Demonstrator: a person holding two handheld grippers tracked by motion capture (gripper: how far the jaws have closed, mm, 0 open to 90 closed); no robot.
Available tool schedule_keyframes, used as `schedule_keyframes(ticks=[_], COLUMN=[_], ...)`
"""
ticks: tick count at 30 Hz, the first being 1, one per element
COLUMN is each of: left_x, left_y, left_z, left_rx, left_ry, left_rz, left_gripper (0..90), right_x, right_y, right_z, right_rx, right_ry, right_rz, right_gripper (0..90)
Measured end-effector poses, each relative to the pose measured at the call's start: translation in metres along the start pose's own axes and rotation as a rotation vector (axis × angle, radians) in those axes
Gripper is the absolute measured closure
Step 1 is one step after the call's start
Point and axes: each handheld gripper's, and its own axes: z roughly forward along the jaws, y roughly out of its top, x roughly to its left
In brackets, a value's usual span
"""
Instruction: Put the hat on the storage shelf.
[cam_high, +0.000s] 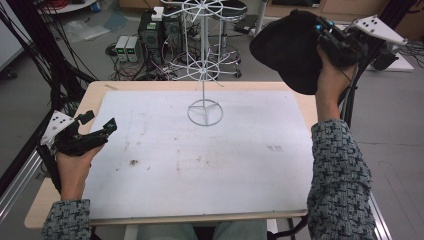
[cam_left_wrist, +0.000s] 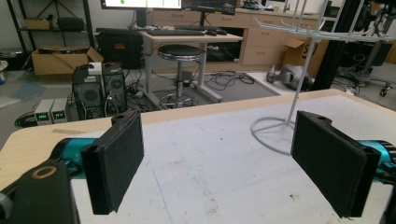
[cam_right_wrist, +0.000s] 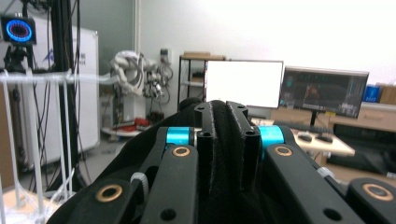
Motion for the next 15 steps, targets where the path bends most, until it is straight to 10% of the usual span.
schedule_keyframes(ticks=[15], left_x=[0.001], left_y=[0.003], left_z=[-0.003], left_rx=[-0.015], left_ry=[0.002], left_rz=[-0.007], left_gripper=[17.5], right_x=[0.016], right_y=[0.072], right_z=[0.004], right_rx=[-0.098], right_ry=[0.007], right_rz=[-0.012], right_gripper=[82.7])
